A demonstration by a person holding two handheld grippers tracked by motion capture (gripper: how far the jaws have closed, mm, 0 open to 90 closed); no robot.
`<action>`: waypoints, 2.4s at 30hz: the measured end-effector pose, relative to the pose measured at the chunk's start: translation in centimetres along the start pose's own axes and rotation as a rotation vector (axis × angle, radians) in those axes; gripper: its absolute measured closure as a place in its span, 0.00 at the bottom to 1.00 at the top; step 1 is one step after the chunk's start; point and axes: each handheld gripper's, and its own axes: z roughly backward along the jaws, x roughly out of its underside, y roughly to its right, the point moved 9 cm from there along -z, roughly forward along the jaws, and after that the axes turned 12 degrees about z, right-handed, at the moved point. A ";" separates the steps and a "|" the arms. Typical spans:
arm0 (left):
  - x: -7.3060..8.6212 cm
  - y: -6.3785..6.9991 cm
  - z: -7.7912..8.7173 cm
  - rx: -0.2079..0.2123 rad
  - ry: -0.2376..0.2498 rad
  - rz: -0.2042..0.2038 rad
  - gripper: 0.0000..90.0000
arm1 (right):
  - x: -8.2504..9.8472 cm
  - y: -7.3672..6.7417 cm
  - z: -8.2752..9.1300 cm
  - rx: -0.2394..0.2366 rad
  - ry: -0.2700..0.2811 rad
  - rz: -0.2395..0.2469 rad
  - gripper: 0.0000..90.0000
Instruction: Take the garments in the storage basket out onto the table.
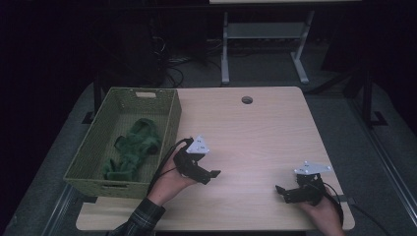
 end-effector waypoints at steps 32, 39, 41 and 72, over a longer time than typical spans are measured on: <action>-2.9 -2.7 4.0 0.006 0.011 0.008 0.16 | 0.0 0.0 0.0 0.001 0.001 0.005 0.02; -3.0 -3.7 4.7 -0.016 0.005 0.018 0.16 | 0.0 0.0 0.0 0.001 0.001 0.005 0.02; -2.8 -4.1 5.0 -0.028 0.000 0.017 0.16 | 0.0 0.1 0.0 0.001 0.001 0.006 0.02; -0.1 -10.0 9.4 -0.164 0.018 0.129 0.16 | 0.0 0.0 0.0 0.000 0.001 0.005 0.02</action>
